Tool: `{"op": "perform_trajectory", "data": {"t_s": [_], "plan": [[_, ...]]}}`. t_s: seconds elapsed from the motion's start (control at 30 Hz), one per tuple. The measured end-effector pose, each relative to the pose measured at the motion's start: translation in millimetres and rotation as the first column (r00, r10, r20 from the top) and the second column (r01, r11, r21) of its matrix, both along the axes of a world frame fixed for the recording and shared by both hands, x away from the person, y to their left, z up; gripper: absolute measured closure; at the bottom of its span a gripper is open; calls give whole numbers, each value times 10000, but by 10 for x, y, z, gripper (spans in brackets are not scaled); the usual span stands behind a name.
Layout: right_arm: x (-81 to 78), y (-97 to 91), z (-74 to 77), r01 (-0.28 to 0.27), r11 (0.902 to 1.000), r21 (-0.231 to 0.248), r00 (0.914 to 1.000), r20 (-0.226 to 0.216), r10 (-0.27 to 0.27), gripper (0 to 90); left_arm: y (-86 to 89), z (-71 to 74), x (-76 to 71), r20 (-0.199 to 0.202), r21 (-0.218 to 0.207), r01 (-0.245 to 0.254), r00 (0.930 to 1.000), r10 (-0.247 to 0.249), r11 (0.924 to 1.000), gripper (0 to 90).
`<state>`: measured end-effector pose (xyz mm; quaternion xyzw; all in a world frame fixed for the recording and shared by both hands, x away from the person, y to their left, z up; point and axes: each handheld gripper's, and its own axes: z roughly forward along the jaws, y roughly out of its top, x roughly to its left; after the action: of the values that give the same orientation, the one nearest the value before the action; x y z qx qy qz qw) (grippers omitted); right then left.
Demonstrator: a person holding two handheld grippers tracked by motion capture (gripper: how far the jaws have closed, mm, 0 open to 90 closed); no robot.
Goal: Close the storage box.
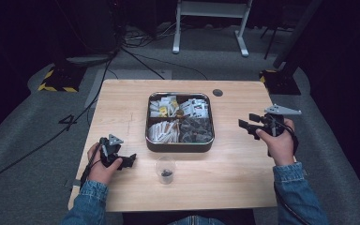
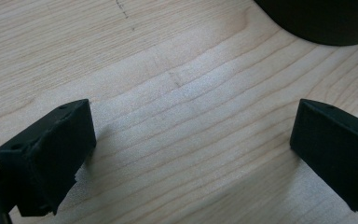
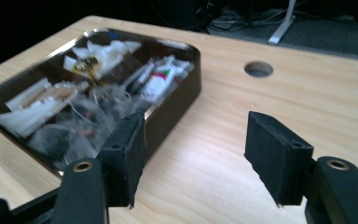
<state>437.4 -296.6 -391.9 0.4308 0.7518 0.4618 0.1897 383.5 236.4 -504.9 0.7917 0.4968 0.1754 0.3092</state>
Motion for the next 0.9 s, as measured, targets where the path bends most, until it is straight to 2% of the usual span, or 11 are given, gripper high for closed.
{"op": "perform_trajectory", "data": {"t_s": [0.13,0.3,0.43,0.67,0.9], "plan": [[24,-168,-68,43,10000,1,10000,-49,-43,382,1,2,1,-14,4,15,10000,-15,10000,5],[24,-358,-136,288,9996,6,9995,119,-288,381,0,0,1,-4,0,14,10000,-14,10000,5],[8,-465,-245,435,9988,-220,9990,70,-434,379,0,0,1,9,18,9,10000,-9,10000,5],[-63,-608,-507,574,9968,-557,9980,-248,-588,373,1,0,-1,11,26,6,10000,-6,10000,5],[-117,-733,-802,899,9931,-748,9928,-731,-953,361,-1,0,-3,15,47,-10,10000,10,10000,5]]}}
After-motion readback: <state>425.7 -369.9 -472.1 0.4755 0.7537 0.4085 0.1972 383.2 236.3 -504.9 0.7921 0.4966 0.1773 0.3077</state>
